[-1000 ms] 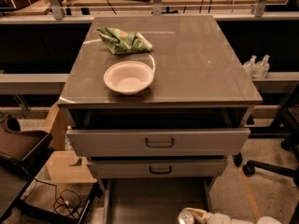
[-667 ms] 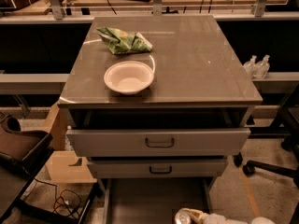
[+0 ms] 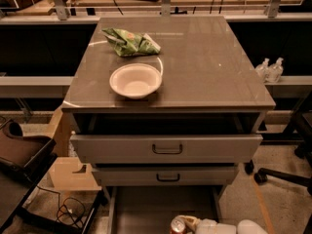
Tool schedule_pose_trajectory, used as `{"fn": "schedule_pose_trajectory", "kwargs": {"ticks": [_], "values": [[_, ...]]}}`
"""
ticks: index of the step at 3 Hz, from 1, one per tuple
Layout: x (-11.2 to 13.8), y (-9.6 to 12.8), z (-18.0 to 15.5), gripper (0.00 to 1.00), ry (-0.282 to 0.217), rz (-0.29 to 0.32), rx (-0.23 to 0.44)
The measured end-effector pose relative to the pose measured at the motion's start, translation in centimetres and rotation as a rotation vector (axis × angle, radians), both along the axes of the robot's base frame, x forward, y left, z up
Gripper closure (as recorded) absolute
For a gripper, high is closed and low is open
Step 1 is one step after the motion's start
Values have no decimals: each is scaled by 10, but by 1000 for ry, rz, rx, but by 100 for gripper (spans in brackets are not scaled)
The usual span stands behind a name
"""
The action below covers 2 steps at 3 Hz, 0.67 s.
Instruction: Place coke can into bottom drawer
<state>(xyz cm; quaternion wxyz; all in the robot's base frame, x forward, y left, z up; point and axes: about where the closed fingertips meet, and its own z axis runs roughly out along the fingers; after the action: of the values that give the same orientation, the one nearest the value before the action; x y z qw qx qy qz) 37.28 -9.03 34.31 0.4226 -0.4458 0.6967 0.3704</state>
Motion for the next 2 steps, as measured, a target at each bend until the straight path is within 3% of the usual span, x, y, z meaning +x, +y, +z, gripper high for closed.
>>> {"fn": "schedule_pose_trajectory", "kwargs": {"ticks": [2], "values": [[27, 37, -69, 100, 33, 37, 43]]}}
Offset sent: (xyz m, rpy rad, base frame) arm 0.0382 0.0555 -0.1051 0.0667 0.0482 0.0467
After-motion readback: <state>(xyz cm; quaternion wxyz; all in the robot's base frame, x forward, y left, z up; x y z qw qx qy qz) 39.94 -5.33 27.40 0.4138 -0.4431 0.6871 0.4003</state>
